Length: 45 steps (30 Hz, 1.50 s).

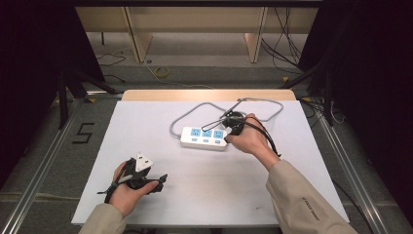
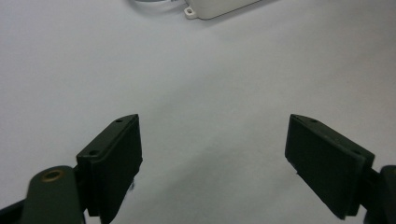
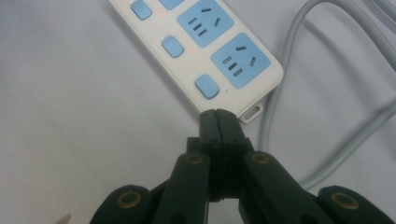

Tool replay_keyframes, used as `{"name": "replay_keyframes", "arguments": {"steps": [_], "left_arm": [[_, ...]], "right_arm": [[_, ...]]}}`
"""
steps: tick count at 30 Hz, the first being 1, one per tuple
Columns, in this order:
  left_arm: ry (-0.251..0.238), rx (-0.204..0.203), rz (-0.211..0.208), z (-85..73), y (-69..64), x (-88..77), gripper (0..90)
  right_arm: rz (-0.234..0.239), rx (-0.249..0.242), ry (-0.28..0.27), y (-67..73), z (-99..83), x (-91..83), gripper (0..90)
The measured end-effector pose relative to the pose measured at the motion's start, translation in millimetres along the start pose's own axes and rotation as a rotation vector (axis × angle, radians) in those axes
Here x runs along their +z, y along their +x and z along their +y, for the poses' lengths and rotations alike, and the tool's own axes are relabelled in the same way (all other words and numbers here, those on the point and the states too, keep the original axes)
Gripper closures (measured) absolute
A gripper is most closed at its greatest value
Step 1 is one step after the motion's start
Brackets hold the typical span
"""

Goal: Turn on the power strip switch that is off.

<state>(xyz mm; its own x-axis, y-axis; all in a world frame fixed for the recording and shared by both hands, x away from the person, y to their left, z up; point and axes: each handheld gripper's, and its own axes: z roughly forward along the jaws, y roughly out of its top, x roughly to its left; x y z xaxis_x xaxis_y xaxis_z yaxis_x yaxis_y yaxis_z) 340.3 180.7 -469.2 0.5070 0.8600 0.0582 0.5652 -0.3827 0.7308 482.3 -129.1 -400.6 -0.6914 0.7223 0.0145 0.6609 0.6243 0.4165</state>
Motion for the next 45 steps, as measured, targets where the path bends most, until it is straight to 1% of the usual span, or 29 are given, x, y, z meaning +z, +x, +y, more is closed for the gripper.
{"name": "replay_keyframes", "arguments": {"steps": [20, 45], "left_arm": [[-0.001, 0.001, -0.002, 0.0, -0.5, 0.4, 18.6], [-0.002, -0.001, 0.0, -0.3, -0.3, 0.0, 18.6]], "right_arm": [[0.001, 0.008, 0.003, -2.9, 6.3, 5.1, 90.0], [0.008, 0.009, 0.011, -1.1, 15.3, 13.7, 90.0]]}}
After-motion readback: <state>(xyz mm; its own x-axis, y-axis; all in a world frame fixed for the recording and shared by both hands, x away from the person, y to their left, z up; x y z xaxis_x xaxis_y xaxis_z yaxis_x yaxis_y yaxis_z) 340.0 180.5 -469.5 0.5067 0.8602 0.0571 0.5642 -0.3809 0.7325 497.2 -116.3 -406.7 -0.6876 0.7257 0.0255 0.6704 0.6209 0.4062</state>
